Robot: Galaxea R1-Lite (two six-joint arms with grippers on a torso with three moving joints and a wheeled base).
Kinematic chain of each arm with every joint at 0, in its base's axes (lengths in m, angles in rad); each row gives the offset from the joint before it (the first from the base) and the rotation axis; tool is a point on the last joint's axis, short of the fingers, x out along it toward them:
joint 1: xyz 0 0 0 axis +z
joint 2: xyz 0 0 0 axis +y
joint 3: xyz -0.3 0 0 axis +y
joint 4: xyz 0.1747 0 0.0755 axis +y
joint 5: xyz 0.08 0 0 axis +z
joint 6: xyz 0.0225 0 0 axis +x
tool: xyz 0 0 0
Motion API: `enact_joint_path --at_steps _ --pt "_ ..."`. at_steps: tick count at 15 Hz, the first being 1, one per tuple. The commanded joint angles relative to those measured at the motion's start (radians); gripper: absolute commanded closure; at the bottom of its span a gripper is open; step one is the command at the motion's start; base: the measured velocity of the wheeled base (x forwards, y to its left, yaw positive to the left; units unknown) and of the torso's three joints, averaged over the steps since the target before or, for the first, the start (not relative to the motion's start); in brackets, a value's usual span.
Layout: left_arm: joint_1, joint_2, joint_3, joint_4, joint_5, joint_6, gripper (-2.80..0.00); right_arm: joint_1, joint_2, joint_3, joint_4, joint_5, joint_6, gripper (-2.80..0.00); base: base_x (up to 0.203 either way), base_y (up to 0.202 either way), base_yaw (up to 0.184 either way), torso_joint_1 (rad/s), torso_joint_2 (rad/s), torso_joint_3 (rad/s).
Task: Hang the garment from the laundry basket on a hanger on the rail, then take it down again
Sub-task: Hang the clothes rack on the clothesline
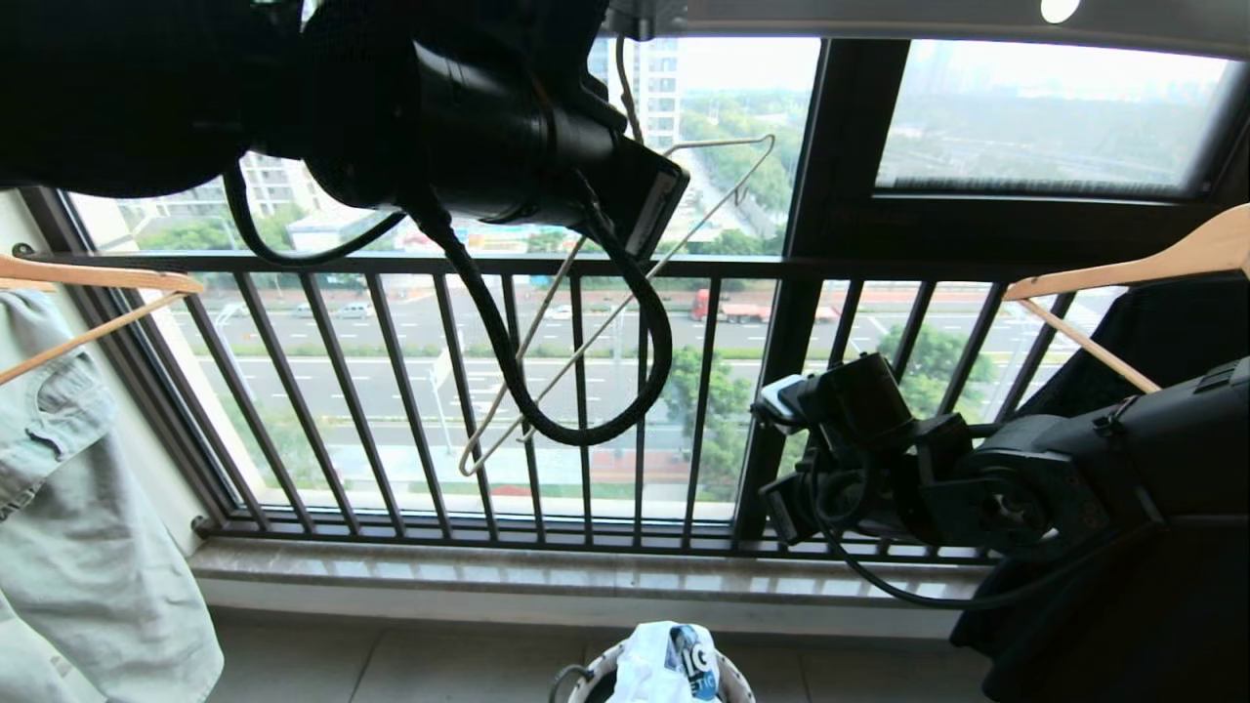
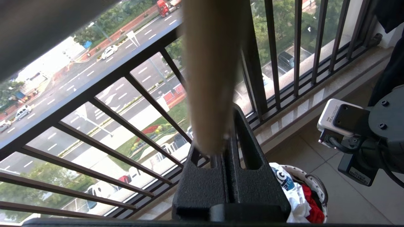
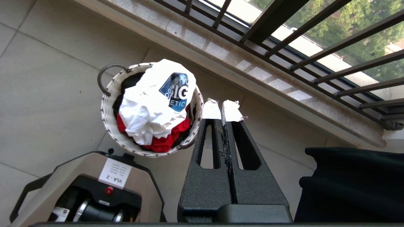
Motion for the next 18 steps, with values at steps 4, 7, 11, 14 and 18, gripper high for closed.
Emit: enact_joint_path --at_steps 4,7,11,14,18 --pt "0.014 0.019 -0.002 0.004 0.002 0.000 0.00 0.001 0.004 0.000 0.000 -0.002 0.000 0.00 0.000 0.000 0.000 0.000 0.00 0.000" --pt "0.021 0.018 -0.003 0.004 0.000 -0.004 0.00 0.001 0.006 0.000 0.000 -0.001 0.000 0.00 0.000 0.000 0.000 0.000 0.00 0.000" --pt "0.025 0.017 0.001 0.006 0.000 -0.012 0.00 0.001 0.005 0.001 0.000 -0.001 0.000 0.00 0.000 0.000 0.000 0.000 0.00 0.000" --pt "0.025 0.014 0.003 0.006 -0.003 -0.016 -2.80 0.000 0.002 0.007 0.000 -0.001 -0.003 0.00 0.000 0.000 0.000 0.000 0.00 0.000" --pt "0.026 -0.008 0.004 0.010 -0.005 -0.043 -2.80 -0.007 -0.004 0.012 -0.013 -0.001 -0.008 0.00 0.000 0.000 0.000 0.000 0.00 0.000"
